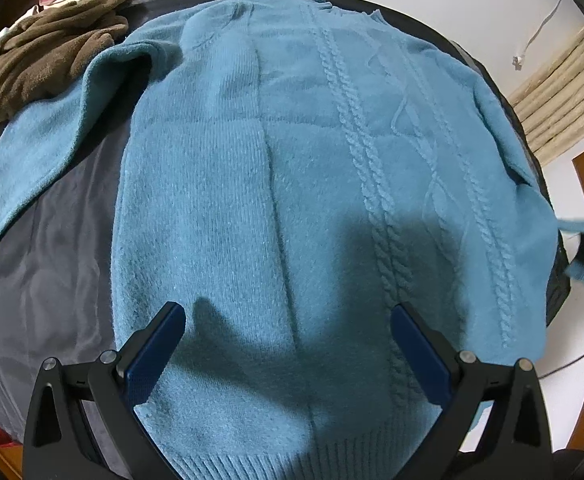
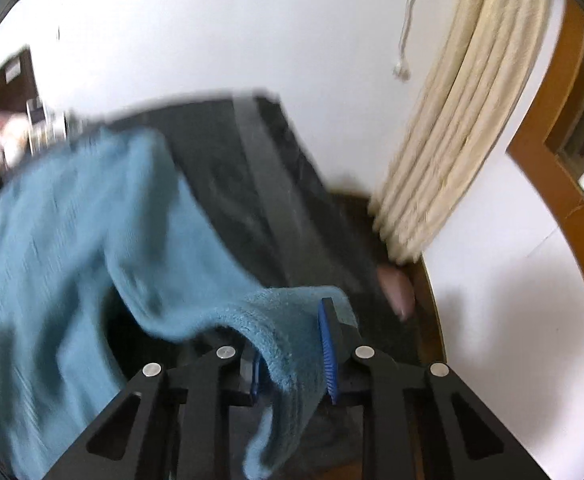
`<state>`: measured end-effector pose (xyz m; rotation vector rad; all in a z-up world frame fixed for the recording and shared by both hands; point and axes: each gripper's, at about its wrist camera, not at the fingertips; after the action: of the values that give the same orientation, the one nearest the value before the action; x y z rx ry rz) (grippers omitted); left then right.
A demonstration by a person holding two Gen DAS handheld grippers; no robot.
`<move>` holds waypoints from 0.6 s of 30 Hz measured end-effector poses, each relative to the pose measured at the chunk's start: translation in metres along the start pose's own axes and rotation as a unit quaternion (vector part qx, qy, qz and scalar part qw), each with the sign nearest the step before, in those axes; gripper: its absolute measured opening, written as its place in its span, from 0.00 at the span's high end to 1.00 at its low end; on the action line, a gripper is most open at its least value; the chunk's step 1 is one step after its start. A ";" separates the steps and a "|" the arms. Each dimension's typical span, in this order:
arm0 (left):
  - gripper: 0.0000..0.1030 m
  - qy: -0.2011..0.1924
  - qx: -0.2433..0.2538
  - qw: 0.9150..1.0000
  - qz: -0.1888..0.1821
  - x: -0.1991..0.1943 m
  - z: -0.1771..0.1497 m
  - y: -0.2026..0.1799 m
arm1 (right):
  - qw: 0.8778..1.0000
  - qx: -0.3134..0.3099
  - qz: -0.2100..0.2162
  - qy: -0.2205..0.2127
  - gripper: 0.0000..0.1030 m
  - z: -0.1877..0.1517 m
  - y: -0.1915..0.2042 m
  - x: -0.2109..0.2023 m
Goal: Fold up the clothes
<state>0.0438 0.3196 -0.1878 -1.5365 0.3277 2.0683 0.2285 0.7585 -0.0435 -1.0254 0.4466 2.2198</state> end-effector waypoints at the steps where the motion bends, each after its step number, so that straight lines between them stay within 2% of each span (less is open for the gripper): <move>1: 0.00 0.000 -0.001 1.000 -0.001 -0.001 0.000 0.000 | 1.000 -0.011 0.022 -0.004 0.76 0.004 0.015 -0.008; 5: 0.00 -0.001 -0.004 1.000 -0.007 -0.003 0.004 0.001 | 0.992 -0.057 0.111 -0.021 0.76 0.022 0.074 -0.038; 10: 0.00 -0.004 -0.002 1.000 -0.014 -0.002 0.007 -0.001 | 0.968 -0.112 0.220 -0.043 0.75 0.044 0.149 -0.077; 11: 0.00 -0.005 -0.001 1.000 -0.015 -0.002 0.008 -0.001 | 0.962 -0.123 0.239 -0.042 0.71 0.045 0.162 -0.082; 13: 0.00 -0.006 0.000 1.000 -0.019 0.006 0.013 -0.004 | 0.953 -0.147 0.263 -0.006 0.50 0.027 0.177 -0.075; 14: 0.00 -0.007 0.000 1.000 -0.020 0.008 0.014 -0.004 | 0.948 -0.158 0.275 0.011 0.33 0.017 0.184 -0.072; 15: 0.00 -0.007 -0.001 1.000 -0.021 0.009 0.015 -0.004 | 0.942 -0.169 0.287 0.029 0.29 0.008 0.192 -0.069; 18: 0.00 -0.009 -0.005 1.000 -0.025 0.011 0.018 -0.002 | 0.921 -0.203 0.321 0.081 0.28 -0.019 0.214 -0.060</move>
<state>0.0281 0.3331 -0.1924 -1.5147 0.2700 2.0460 0.1235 0.5664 -0.0023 -1.4423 0.4495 2.9082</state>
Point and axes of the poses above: each gripper's, at about its wrist camera, not at the fingertips, and x roughly the way its jaws point, y to its left, z to its top, and after that the axes turned 14 degrees about x, right-handed
